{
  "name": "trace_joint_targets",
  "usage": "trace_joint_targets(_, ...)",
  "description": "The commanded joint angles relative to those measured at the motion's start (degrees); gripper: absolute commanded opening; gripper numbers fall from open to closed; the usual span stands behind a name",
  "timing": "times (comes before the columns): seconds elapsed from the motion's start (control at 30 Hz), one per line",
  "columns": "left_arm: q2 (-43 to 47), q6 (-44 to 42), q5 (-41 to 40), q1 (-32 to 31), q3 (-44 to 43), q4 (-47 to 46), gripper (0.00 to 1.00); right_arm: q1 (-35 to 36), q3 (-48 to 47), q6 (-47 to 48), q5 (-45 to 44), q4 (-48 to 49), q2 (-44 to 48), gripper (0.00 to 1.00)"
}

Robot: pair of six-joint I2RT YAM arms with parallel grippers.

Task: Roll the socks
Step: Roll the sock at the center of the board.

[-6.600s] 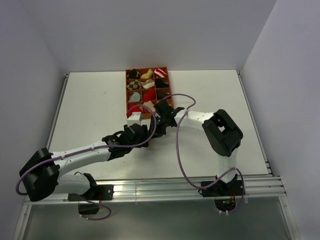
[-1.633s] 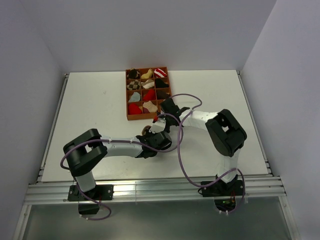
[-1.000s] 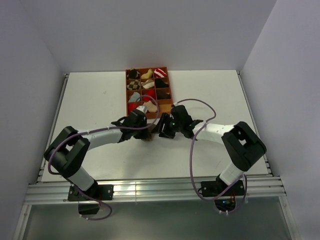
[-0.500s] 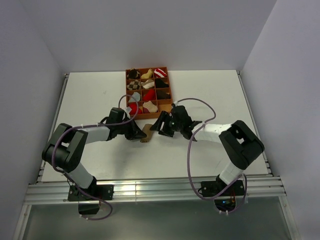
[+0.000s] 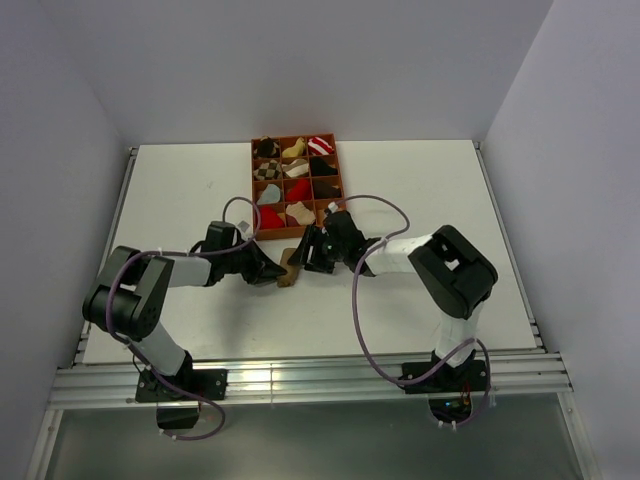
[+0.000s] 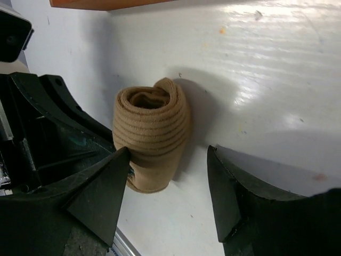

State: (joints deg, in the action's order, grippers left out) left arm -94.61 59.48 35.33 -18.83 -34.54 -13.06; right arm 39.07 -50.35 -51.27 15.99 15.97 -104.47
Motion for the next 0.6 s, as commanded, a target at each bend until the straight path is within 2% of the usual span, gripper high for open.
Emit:
trace_joint_targets(0.0,-1.72,2.48,-0.26,1.07,3.16,-0.65,0.01,1.01,-3.70,2.04,0.53,1.96,-2.14,0.66)
trace_joint_targets(0.3,-4.97,5.11,0.70,1.95,7.73,-6.71,0.01,3.38,-8.27,4.77,3.08,-1.46,-6.98,0.64)
trace_joint_targets(0.57,-8.66,4.68,1.41,2.48,8.62,-9.26,0.03,5.14,-14.77,8.80,2.82,-10.50,-11.80,0.61)
